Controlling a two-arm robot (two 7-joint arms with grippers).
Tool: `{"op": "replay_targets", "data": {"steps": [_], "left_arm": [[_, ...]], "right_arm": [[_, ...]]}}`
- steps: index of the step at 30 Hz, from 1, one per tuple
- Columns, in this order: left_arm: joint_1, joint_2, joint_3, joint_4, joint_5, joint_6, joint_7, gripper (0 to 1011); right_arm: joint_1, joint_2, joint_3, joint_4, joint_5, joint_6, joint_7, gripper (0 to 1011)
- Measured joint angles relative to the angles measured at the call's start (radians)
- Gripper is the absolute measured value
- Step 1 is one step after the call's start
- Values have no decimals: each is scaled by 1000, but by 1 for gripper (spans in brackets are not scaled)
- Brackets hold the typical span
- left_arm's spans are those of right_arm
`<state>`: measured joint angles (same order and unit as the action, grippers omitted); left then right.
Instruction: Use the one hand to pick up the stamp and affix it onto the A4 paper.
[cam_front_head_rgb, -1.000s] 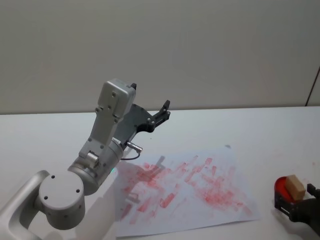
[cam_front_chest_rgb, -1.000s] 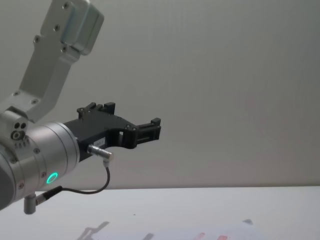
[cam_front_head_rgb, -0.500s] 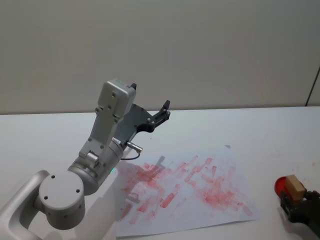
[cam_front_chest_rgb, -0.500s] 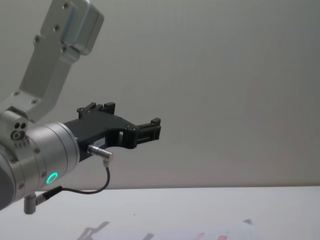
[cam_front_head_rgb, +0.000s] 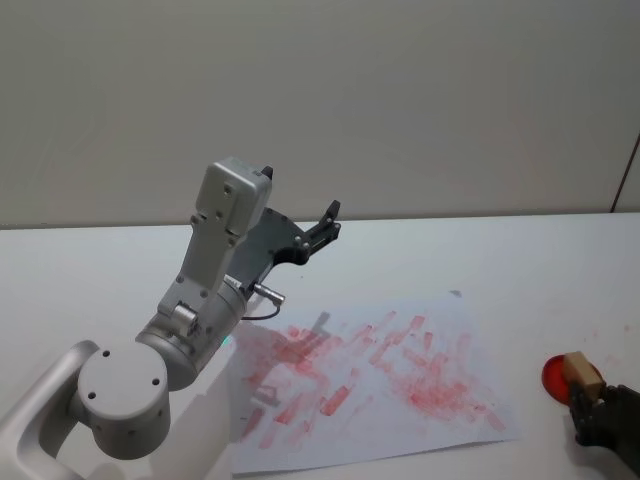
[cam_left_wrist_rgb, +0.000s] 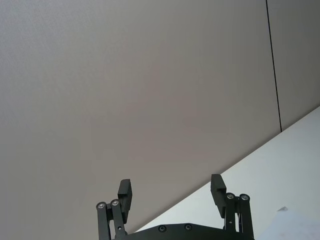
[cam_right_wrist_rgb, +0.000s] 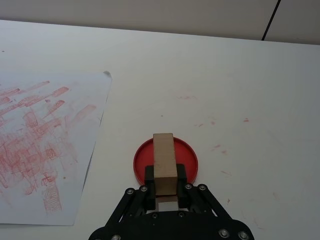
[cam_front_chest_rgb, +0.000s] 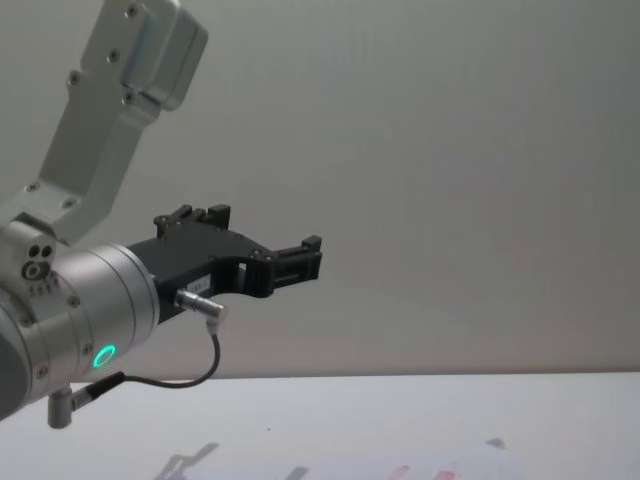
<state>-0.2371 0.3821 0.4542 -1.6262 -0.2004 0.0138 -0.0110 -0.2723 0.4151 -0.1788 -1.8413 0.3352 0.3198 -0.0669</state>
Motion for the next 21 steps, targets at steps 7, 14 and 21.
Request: {"op": "replay_targets", "data": {"steps": [7,14,21], "left_arm": [[0,0,0,0,0,0,0,1001],[0,0,0,0,0,0,0,1001],[0,0,0,0,0,0,0,1001]], "right_arm": [[7,-1,-1,0,-16,-10,18,214],[31,-4,-6,-2,-46,-43,71,214],[71,-17,-18,-1,-76,-76,153,216]]}}
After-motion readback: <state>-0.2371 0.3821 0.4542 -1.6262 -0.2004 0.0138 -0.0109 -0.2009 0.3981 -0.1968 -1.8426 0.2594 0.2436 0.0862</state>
